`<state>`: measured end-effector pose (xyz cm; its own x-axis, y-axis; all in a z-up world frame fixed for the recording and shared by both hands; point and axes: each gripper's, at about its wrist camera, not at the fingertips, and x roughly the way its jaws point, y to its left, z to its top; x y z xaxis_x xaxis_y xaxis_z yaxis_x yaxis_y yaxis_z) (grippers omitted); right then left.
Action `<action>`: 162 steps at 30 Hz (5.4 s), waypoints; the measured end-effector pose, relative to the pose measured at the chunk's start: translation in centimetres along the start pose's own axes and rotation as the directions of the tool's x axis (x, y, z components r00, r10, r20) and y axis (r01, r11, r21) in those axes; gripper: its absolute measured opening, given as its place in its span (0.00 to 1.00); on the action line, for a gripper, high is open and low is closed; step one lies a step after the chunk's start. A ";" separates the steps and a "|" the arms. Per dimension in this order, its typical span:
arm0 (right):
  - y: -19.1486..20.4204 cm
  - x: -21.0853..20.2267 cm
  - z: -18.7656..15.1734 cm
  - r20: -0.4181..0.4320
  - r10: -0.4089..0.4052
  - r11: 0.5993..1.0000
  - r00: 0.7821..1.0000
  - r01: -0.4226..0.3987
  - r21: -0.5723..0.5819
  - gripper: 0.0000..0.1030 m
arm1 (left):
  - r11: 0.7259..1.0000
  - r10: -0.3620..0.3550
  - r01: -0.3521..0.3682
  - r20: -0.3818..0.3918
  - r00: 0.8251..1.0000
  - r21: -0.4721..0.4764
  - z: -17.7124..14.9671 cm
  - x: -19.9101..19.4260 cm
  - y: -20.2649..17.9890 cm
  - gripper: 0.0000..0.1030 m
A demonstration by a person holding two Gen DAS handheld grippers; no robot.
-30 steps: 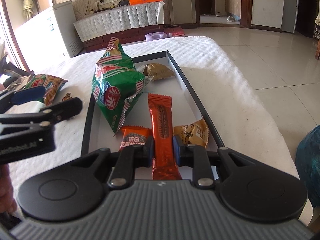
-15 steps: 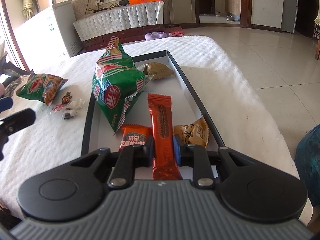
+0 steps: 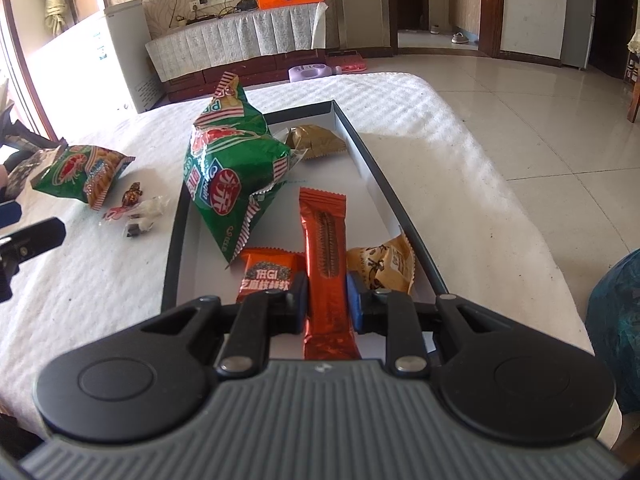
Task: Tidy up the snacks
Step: 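Open left tool to release green bag while right tool holds candy bar in box, then open right tool to release the orange candy bar into the box, then move right tool to the small clear wrapped candy on the bed, then close right tool on clear candy while left tool grasps pink-wrapped candy, then carry clear candy with right tool while left tool carries pink candy to box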
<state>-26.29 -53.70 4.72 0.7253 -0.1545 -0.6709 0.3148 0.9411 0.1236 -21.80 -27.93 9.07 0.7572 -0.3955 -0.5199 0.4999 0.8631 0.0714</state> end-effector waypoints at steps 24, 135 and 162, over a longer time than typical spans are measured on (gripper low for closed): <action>1.0 -3.9 0.7 0.160 0.071 0.997 0.985 -0.065 -0.038 0.32 | 1.000 0.010 -0.010 -0.047 0.999 -0.008 -0.6 1.9 2.7 0.87; 12.9 3.8 -1.3 -0.222 0.232 0.890 0.947 -0.299 -0.345 0.32 | 0.920 -0.333 0.359 -0.168 0.928 0.157 -0.5 17.7 3.7 0.73; 12.1 1.9 -0.5 -0.138 0.280 0.898 0.950 -0.310 -0.313 0.33 | 0.949 -0.311 0.313 -0.053 0.949 0.026 1.6 13.2 5.2 0.09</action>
<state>-21.37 -42.44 4.53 0.6925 0.1580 -0.7039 -0.1334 0.9869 0.0903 -8.52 -29.22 3.97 0.5405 -0.6273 -0.5607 0.7224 0.6876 -0.0729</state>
